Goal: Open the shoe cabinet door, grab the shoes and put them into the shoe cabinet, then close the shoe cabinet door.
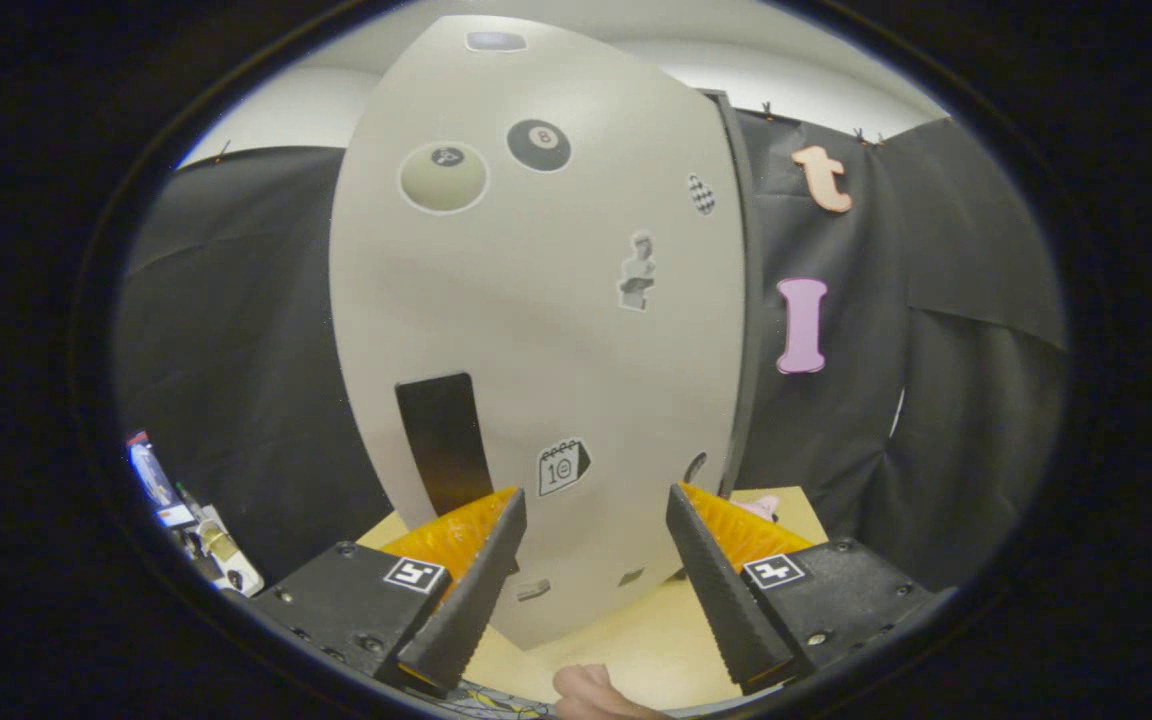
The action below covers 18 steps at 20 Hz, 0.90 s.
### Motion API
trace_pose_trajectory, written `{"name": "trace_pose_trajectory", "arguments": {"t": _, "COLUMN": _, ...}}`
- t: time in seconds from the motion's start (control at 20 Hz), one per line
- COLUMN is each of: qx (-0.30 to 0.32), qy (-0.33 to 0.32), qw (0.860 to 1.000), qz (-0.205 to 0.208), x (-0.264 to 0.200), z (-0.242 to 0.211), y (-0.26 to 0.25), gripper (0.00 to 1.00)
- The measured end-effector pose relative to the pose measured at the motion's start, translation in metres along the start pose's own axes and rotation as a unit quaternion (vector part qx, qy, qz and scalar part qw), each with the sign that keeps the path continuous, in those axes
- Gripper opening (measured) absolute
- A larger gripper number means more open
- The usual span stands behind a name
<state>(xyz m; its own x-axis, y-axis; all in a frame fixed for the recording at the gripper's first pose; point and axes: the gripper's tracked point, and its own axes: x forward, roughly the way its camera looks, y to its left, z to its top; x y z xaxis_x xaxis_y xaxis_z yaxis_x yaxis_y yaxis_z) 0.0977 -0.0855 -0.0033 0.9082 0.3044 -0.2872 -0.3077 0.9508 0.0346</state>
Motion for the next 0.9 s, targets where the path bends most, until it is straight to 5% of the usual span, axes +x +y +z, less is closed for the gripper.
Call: {"name": "trace_pose_trajectory", "arguments": {"t": 0.9, "qx": -0.038, "qy": 0.001, "qw": 0.999, "qz": -0.010, "x": 0.111, "z": 0.031, "y": 0.083, "gripper": 0.94}}
